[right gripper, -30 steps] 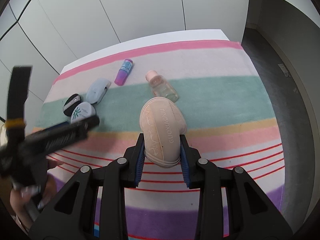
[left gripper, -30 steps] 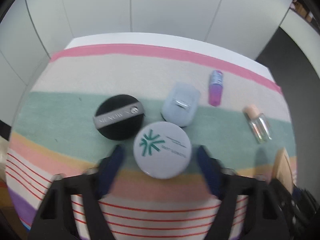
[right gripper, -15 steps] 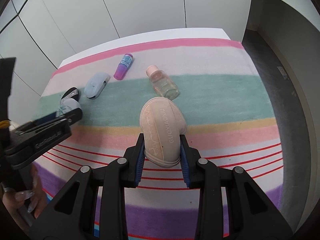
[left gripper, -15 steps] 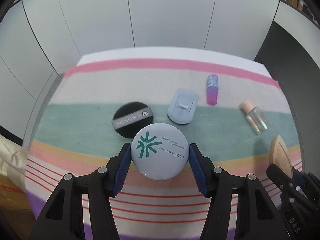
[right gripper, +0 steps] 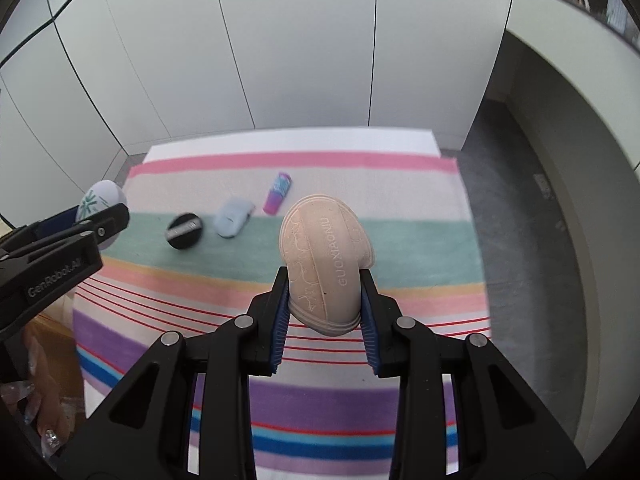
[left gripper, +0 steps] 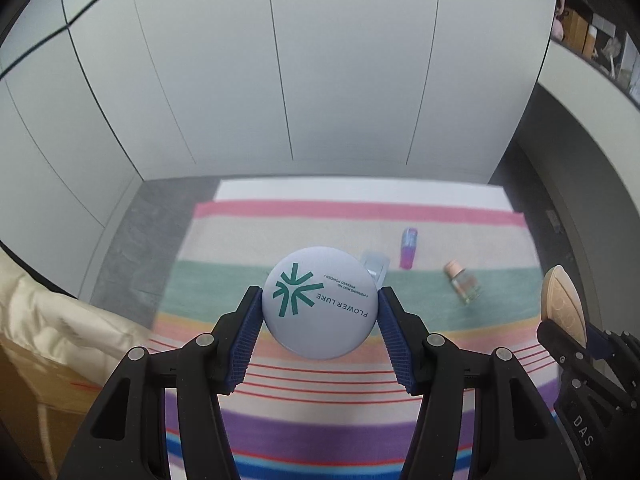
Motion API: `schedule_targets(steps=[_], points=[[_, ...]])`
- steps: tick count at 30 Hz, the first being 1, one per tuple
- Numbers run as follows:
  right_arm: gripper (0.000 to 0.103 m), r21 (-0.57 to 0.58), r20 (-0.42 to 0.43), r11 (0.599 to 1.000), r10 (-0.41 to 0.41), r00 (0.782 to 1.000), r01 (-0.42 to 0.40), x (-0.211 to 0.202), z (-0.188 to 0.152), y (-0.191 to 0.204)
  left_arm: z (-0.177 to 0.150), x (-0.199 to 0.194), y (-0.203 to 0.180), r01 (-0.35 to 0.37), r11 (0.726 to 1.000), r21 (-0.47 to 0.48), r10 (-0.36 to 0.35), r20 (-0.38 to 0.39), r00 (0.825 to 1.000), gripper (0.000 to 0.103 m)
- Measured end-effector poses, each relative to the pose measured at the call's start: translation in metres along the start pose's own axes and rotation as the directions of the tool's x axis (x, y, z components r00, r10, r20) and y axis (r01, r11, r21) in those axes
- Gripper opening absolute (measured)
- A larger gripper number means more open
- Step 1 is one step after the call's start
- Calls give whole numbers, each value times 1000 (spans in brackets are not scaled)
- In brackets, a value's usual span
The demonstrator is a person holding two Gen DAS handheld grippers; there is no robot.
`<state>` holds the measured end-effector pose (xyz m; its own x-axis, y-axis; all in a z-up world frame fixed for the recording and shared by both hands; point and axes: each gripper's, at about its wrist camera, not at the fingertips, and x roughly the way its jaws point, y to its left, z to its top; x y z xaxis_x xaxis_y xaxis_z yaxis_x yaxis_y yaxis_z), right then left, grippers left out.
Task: Organize objects
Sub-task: 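Lift the white compact and powder puff off the cloth with both tools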
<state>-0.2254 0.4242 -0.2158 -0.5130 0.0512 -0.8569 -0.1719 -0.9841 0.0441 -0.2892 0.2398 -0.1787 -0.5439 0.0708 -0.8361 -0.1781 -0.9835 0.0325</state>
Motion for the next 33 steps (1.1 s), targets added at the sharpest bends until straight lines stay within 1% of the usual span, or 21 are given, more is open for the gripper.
schedule_targets(steps=[2,5,8,11,13,16,18,21,25,30,33], points=[[33,-10,11,1000,-3,1000,3,-21,9,4,7,-21,5,12,1000,-3,-12,17,1000,58],[33,-27,32,1000,-7,999,7,-53,21,11,15,-58,10,8,1000,-4,-8,53,999,58],[33,-65,62,998,-1,998,5,-89,34,21,20,-88,17,15,1000,-14,-14,62,998,58],[33,-105,100,994,-19,995,29,-121,43,32,27,-116,24,15,1000,-26,-13,79,997,58],[33,-116,120,993,-12,993,26,-139,48,37,31,-136,27,6,1000,-29,-3,94,996,58],[33,-132,153,991,1,988,19,-169,58,46,36,-162,32,18,999,-31,-14,111,994,58],[33,-144,177,989,7,984,19,-190,64,51,39,-180,32,12,1000,-27,-9,124,992,58],[33,-150,200,989,28,979,2,-215,70,57,39,-198,30,11,1000,-22,-8,137,991,58],[33,-149,206,989,35,978,-4,-233,69,60,36,-213,27,28,999,-18,-25,133,991,58],[33,-156,207,988,31,978,2,-241,60,61,26,-226,21,30,1000,2,-30,127,992,58],[33,-151,205,989,26,978,5,-248,53,58,19,-234,20,20,1000,8,-21,128,992,58]])
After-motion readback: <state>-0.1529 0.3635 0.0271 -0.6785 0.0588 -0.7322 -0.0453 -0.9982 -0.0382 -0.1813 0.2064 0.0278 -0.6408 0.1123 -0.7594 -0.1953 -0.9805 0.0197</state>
